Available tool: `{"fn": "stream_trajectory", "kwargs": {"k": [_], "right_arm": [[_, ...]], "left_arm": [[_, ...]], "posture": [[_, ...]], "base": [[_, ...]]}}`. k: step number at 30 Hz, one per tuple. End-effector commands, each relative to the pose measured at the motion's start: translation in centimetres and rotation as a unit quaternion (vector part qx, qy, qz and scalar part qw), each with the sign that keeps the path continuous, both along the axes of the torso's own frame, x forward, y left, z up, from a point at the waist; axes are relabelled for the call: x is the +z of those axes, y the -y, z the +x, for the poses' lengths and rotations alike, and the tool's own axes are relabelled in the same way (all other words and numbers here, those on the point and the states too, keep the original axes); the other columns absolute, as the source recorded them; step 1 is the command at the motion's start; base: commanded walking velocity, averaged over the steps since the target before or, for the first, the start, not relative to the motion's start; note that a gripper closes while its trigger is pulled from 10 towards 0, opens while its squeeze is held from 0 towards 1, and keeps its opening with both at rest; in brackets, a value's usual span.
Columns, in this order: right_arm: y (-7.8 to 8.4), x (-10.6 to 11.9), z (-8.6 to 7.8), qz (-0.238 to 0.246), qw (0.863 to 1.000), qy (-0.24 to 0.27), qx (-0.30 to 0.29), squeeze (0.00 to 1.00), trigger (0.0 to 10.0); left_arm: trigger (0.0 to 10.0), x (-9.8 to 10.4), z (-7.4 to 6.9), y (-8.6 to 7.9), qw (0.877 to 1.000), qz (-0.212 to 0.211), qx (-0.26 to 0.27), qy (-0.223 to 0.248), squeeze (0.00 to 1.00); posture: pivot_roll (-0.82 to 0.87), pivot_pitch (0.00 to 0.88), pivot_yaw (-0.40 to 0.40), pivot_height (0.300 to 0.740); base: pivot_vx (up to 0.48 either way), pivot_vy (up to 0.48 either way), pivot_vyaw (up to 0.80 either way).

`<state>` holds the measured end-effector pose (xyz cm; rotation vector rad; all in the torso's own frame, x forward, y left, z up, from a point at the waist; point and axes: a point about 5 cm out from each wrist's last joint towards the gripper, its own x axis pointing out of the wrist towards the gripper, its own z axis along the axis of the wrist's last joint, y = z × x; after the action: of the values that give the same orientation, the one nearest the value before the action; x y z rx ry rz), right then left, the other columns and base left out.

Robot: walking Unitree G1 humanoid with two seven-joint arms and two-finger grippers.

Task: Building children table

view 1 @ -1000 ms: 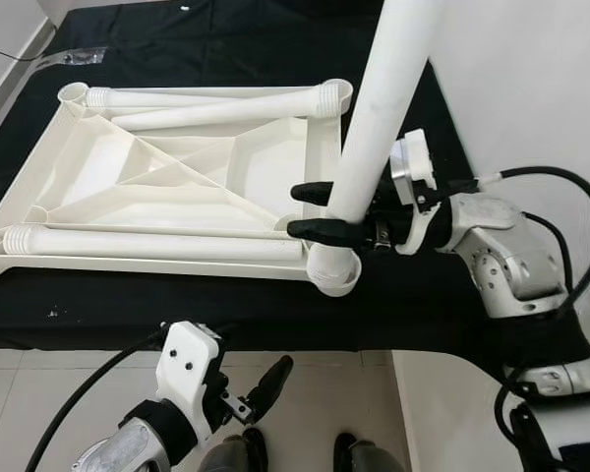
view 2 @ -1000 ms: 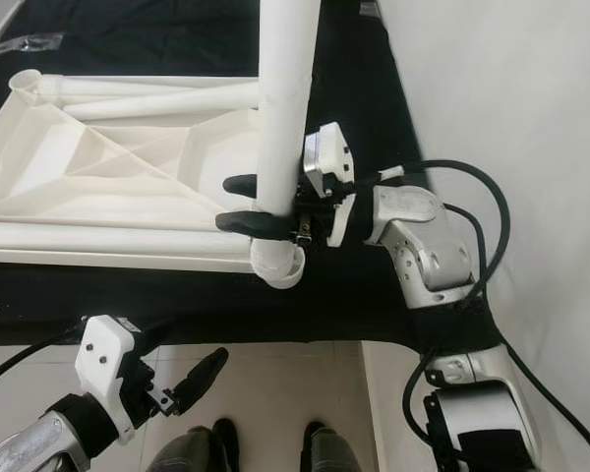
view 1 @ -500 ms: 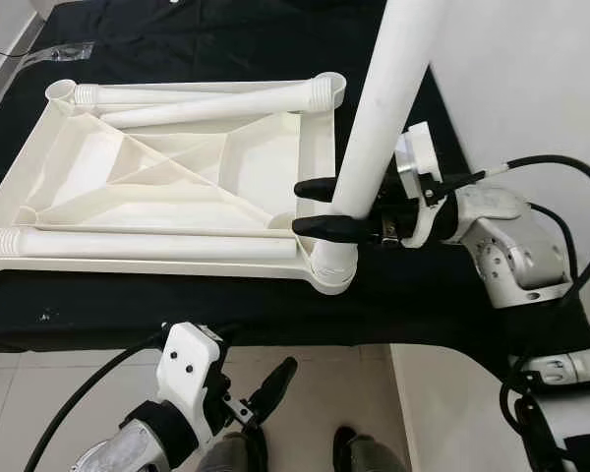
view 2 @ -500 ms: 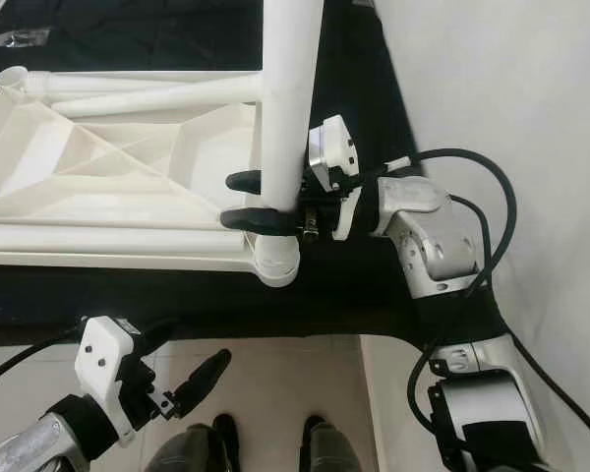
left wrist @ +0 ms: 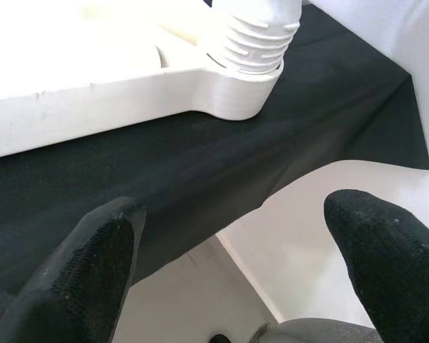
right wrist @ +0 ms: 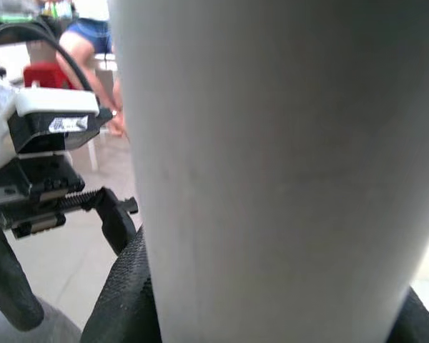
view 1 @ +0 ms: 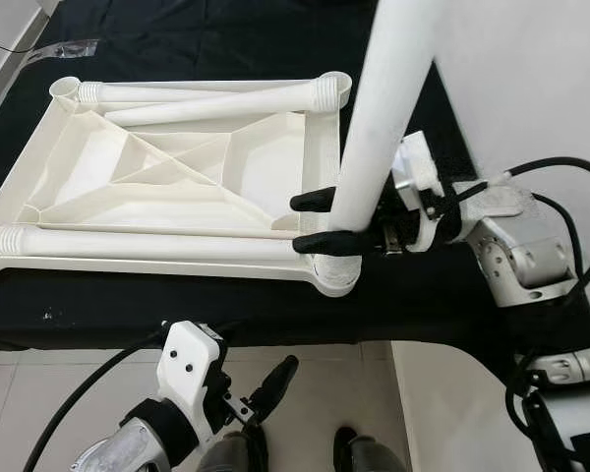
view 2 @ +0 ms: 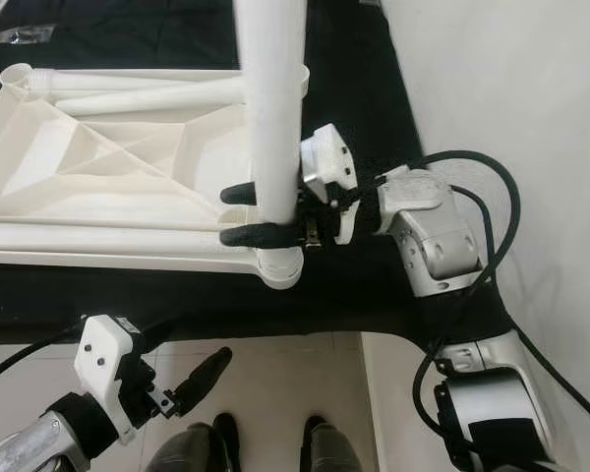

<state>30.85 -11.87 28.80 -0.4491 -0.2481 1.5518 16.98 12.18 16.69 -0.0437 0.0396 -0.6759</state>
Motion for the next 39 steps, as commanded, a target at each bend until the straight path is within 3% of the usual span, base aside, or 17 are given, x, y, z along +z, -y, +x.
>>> {"fn": "stream_trajectory", "kwargs": {"k": [1, 9, 19, 33, 39], "right_arm": [[-0.2, -2.2, 0.0, -0.034, 0.999, -0.036, -0.003, 0.0, 10.0], [-0.6, -2.8, 0.4, -0.025, 0.998, -0.047, -0.043, 0.0, 10.0], [-0.2, -3.0, 1.8, 0.01, 0.987, -0.081, -0.138, 0.0, 10.0], [0.0, -3.6, 2.3, 0.014, 0.977, -0.083, -0.197, 0.0, 10.0], [0.3, -4.4, 2.1, 0.025, 0.964, -0.088, -0.25, 0.0, 10.0]], "left_arm": [[10.0, -0.8, -0.2, 0.1, 1.0, -0.001, -0.001, -0.017, 0.0], [10.0, -0.8, -0.1, 0.2, 1.0, -0.005, -0.003, -0.016, 0.0], [10.0, -0.8, 0.2, 0.2, 1.0, -0.008, -0.004, -0.014, 0.0], [10.0, -0.8, 0.3, 0.2, 1.0, -0.008, -0.003, -0.012, 0.0], [10.0, -0.8, 0.4, 0.3, 1.0, -0.01, -0.004, -0.012, 0.0]], "posture": [[0.0, 0.318, 0.031, 0.74], [-0.01, 0.313, 0.027, 0.74], [-0.02, 0.322, 0.027, 0.74], [-0.01, 0.322, 0.026, 0.74], [-0.02, 0.323, 0.028, 0.74]], "base": [[0.0, 0.0, 0.0], [0.0, 0.0, 0.0], [0.0, 0.0, 0.0], [0.0, 0.0, 0.0], [0.0, 0.0, 0.0]]}}
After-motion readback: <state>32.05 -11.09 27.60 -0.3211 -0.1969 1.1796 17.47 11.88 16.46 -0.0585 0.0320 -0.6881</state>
